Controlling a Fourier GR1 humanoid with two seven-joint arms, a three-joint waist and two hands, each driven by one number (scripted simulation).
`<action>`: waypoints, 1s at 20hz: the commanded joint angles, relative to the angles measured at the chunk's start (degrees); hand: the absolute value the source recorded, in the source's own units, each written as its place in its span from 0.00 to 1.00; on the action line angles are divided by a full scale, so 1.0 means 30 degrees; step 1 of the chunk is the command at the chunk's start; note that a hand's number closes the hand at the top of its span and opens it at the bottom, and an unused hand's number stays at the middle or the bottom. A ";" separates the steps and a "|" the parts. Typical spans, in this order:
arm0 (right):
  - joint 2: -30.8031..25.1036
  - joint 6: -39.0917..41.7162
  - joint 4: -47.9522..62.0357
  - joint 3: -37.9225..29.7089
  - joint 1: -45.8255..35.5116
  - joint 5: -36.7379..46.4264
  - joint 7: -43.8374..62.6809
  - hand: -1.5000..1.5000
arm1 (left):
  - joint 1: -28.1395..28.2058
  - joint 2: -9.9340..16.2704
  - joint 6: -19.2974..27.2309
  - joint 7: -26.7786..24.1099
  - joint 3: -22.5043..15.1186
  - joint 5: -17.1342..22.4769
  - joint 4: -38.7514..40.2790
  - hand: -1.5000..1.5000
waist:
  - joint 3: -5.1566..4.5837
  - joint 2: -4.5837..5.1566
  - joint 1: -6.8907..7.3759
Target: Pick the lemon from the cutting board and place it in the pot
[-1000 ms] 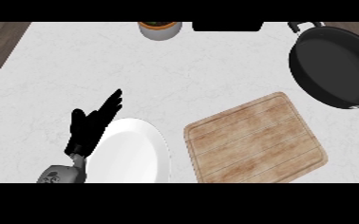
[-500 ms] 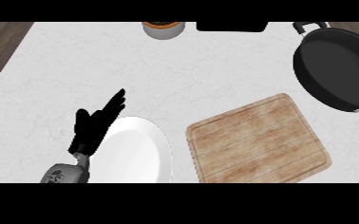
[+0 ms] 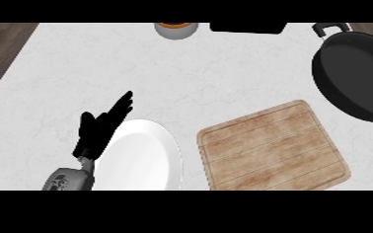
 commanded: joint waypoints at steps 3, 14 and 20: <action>0.1444 0.1018 0.4483 0.2027 -0.2704 0.2793 0.1258 1.00 | 0.0654 -0.0121 -0.0348 -0.0284 -0.0224 0.0051 -0.0111 0.50 | 0.0020 0.0022 0.0066; 0.3636 0.2818 0.9737 0.0335 -0.5577 0.1583 0.1939 0.00 | -0.0166 -0.0208 0.0150 0.0254 0.0033 -0.0209 -0.0492 0.50 | 0.0085 0.0148 0.0178; 0.3529 -0.2324 0.7555 -0.3366 -0.6396 -0.1565 -0.0934 0.00 | -0.0073 -0.0130 0.0170 0.0139 0.0214 -0.0220 0.0048 0.50 | 0.0132 0.0042 -0.0128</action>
